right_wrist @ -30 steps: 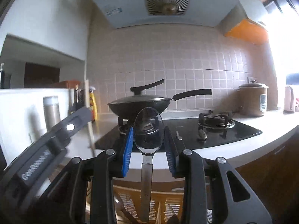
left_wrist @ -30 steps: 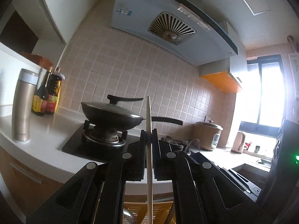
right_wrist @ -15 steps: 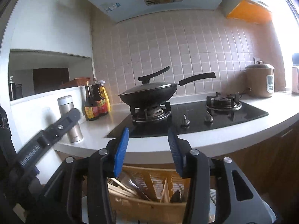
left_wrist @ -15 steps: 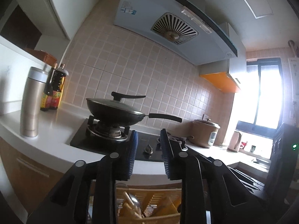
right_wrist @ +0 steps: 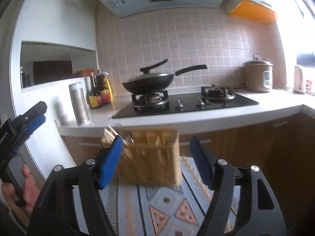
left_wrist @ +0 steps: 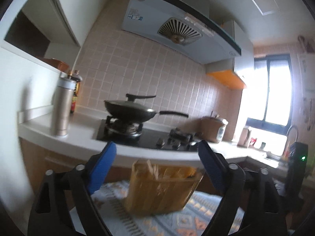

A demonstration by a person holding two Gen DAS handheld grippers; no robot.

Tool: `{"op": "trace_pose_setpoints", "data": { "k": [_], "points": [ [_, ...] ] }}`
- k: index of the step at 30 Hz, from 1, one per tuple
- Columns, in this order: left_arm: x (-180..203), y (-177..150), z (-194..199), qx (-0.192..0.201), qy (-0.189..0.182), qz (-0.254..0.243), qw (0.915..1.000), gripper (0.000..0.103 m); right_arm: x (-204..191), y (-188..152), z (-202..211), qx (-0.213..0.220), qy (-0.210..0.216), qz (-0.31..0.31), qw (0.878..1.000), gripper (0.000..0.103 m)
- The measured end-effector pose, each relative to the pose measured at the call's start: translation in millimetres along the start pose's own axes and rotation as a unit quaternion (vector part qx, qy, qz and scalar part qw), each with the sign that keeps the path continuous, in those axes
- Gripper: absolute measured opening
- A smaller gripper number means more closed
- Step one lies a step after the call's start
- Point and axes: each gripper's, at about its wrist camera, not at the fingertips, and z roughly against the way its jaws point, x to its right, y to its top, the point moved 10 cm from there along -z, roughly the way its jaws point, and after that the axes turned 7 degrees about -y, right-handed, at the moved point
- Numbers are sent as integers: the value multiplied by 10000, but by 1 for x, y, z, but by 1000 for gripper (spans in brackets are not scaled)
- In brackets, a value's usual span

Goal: Organize utensils

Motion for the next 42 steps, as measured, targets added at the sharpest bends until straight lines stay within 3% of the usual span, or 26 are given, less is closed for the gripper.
{"op": "trace_pose_setpoints", "data": {
  "k": [2, 5, 8, 11, 18, 23, 34, 42],
  "points": [
    [-1, -12, 6, -84, 156, -57, 9998, 91, 2, -16, 5, 29, -105, 25, 9999, 81],
    [-9, -36, 9, -121, 691, -220, 9973, 95, 2, -37, 6, 258, -164, 255, 9992, 93],
    [-25, -61, 3, -241, 1232, -391, 9913, 95, 11, -53, -2, 309, 2, 101, 9995, 95],
    [-44, -86, -6, -417, 1576, -378, 9859, 95, 21, -63, -6, 324, -359, 174, 9987, 95],
    [-66, -106, -14, -702, 1762, -283, 9814, 95, 19, -80, -11, 169, -604, 458, 9970, 95],
    [-57, -102, -6, -495, 1943, -723, 9770, 95, 26, -84, -13, 69, -685, 386, 9969, 95],
    [-38, -118, -24, -840, 1769, -1192, 9734, 95, 26, -92, -23, -163, -719, 478, 9961, 95],
    [-46, -121, -26, -962, 1779, -1017, 9740, 95, 23, -92, -22, -131, -738, 551, 9957, 95]
  ]
}}
